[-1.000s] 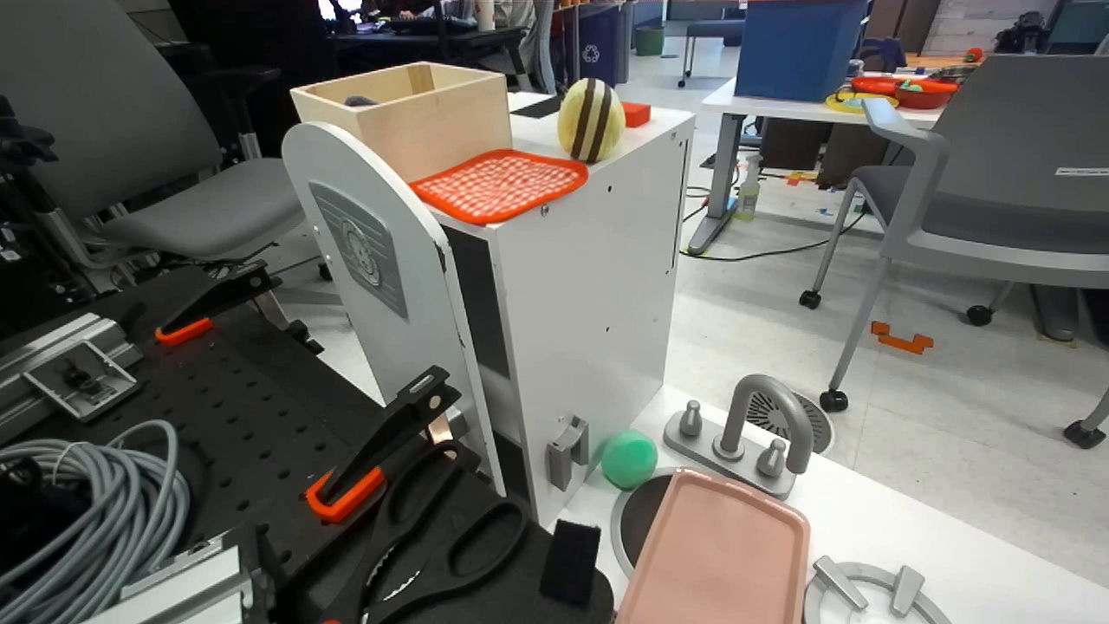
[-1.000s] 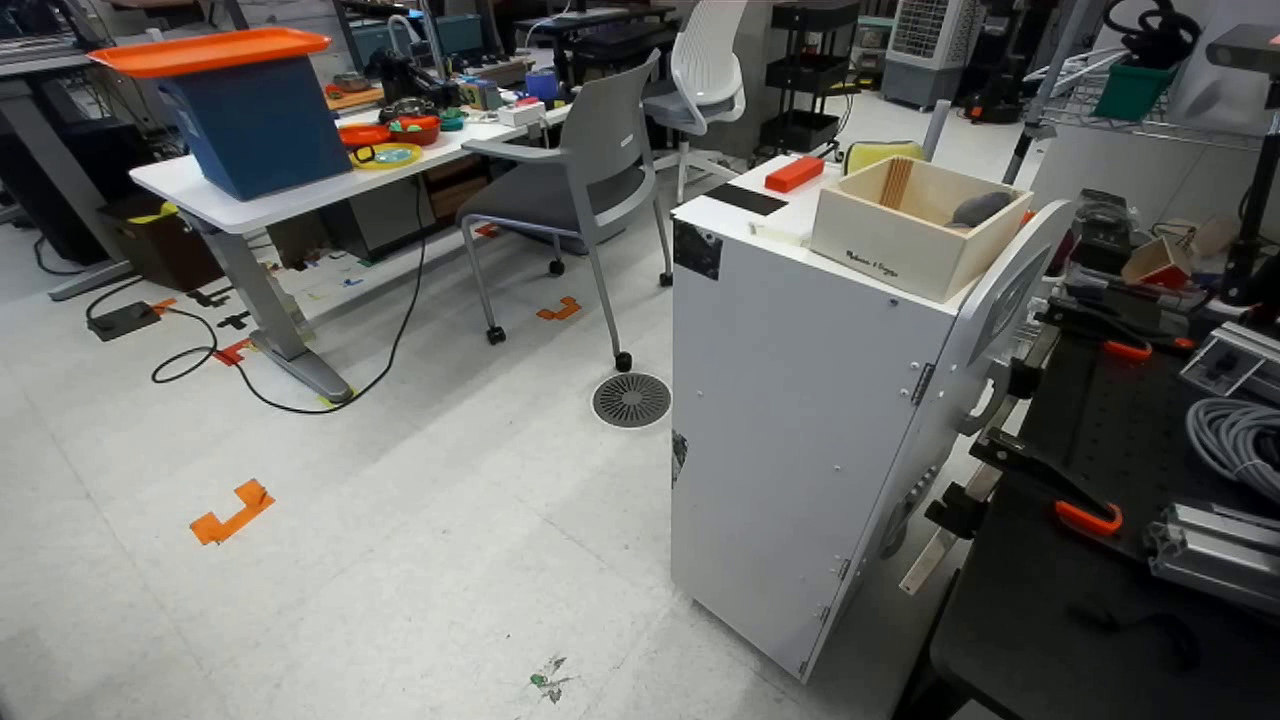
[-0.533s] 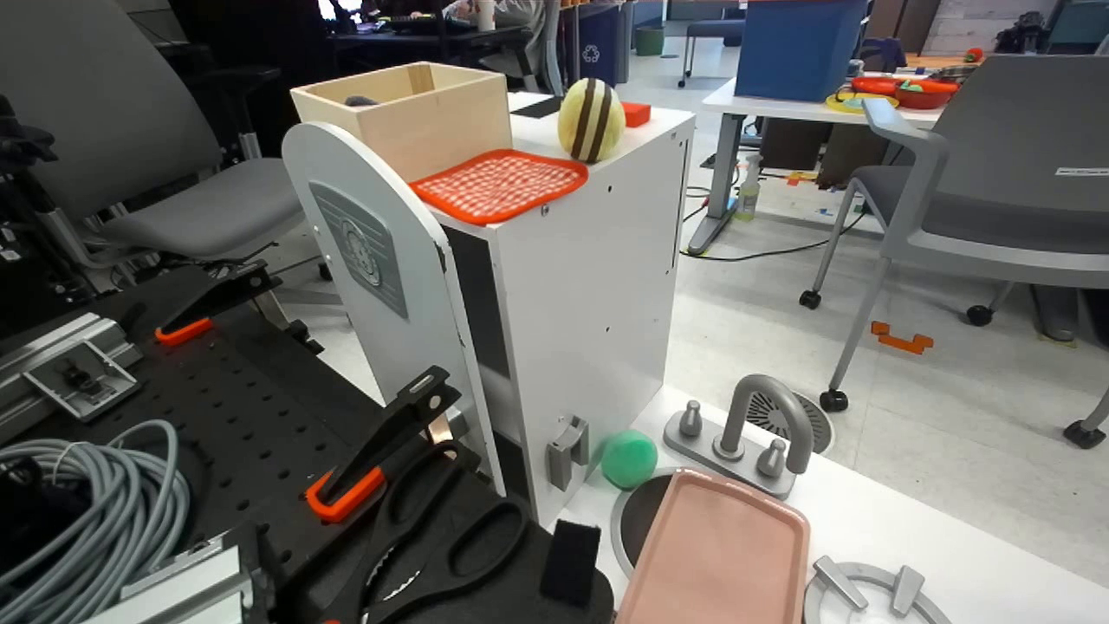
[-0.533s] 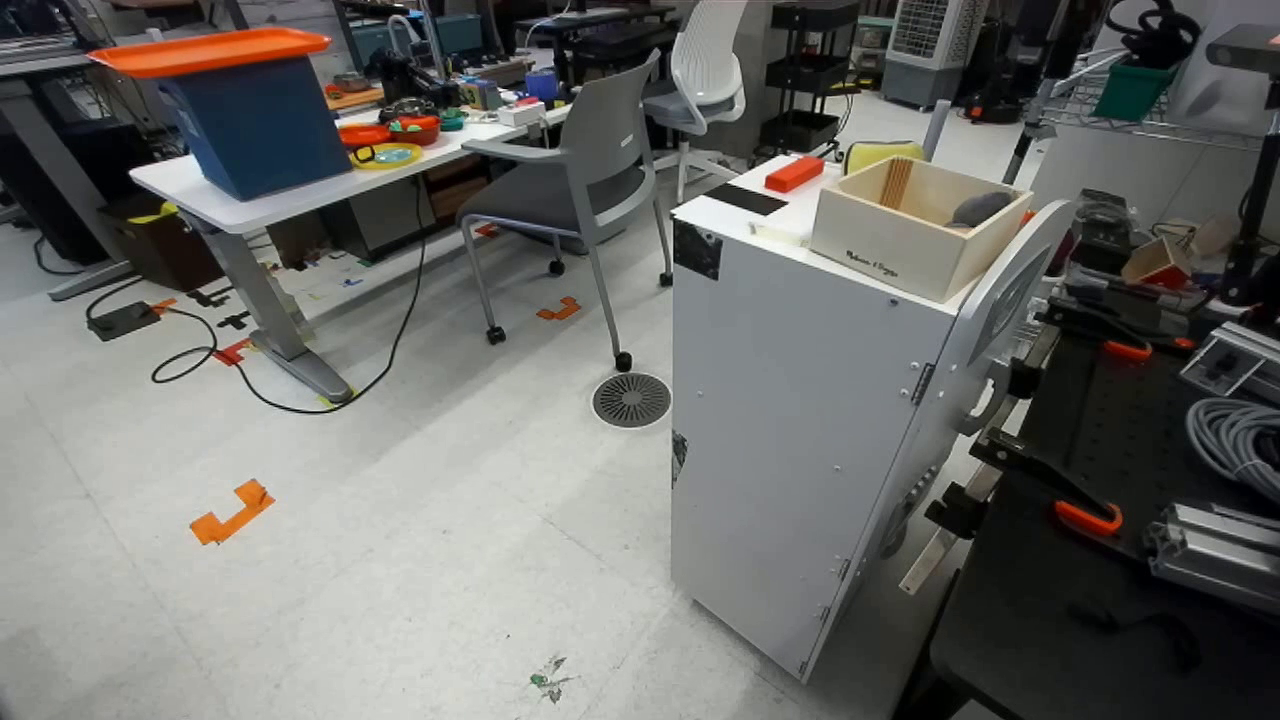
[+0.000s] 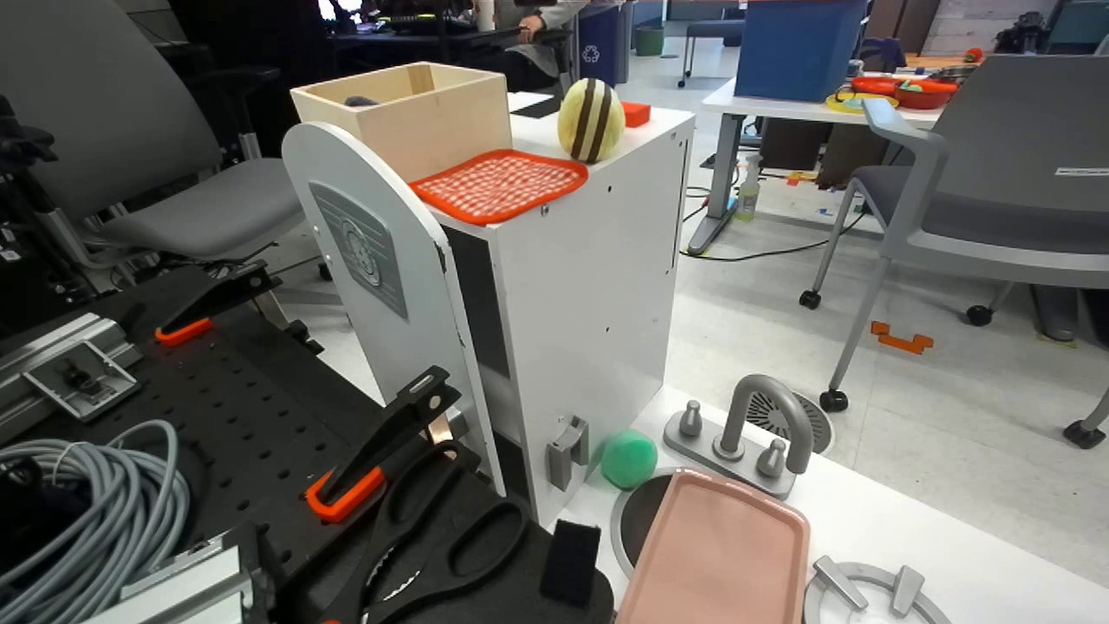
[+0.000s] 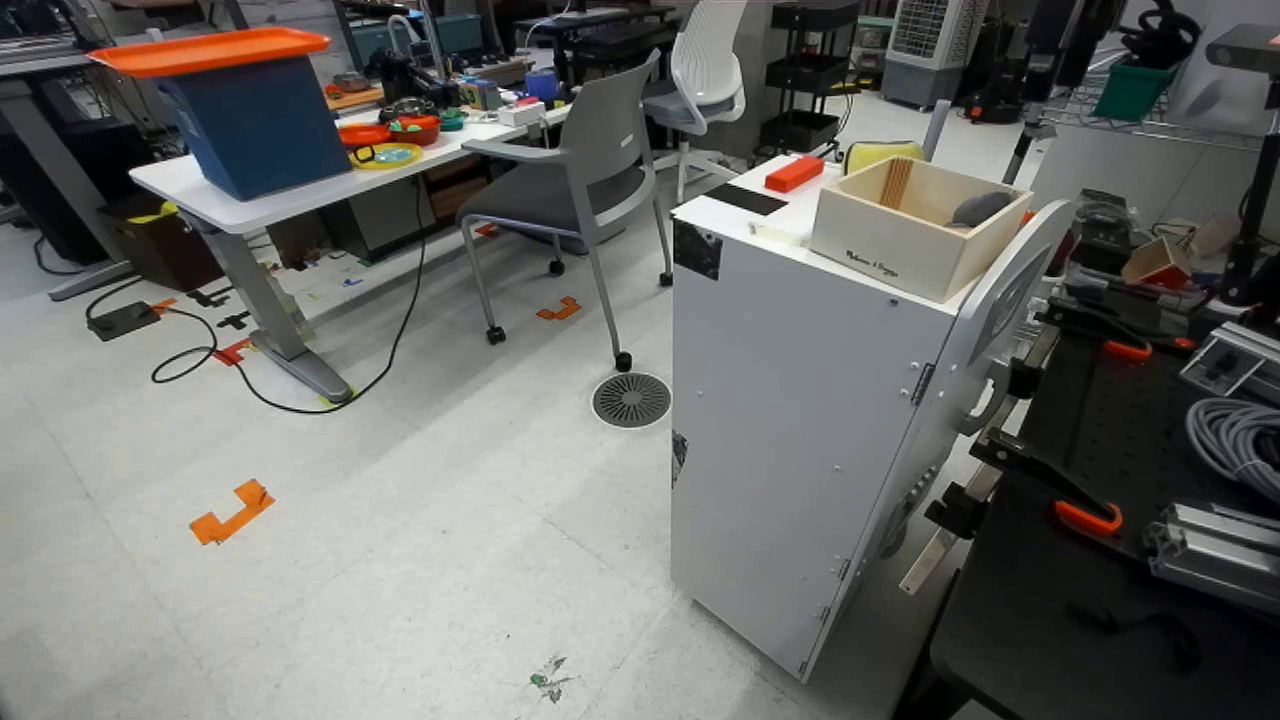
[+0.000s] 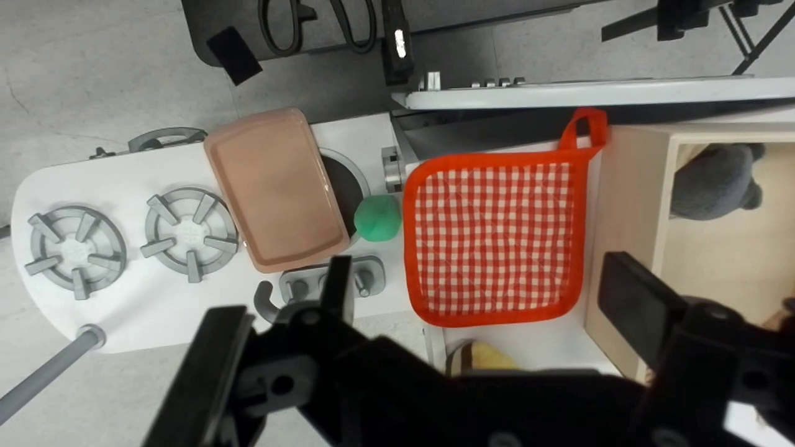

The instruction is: Put the grey plushy in the box, remove the yellow plushy from the box and put it on top of the cupboard, and then put the oven mitt on the tray

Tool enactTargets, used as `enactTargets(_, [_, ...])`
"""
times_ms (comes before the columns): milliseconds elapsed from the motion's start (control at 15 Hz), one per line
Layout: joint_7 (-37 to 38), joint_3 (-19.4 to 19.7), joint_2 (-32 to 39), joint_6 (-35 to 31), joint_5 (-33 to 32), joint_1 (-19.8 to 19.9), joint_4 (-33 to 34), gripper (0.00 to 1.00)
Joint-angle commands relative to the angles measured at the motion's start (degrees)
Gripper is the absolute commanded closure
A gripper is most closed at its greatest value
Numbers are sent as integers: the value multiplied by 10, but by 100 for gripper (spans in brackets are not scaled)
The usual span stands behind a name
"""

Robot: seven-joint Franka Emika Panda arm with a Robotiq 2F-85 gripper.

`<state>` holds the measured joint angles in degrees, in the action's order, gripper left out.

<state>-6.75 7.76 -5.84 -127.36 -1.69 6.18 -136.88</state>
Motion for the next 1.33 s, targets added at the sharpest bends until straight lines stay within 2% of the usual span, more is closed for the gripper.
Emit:
enactTargets(0, [-5,1,-18,-5,-1,5,-7,0])
enactTargets(1000, [-4,15,-18,-18,9,11,-4,0])
enactTargets(1267, [-19,23,3,-8,49,15,4,0])
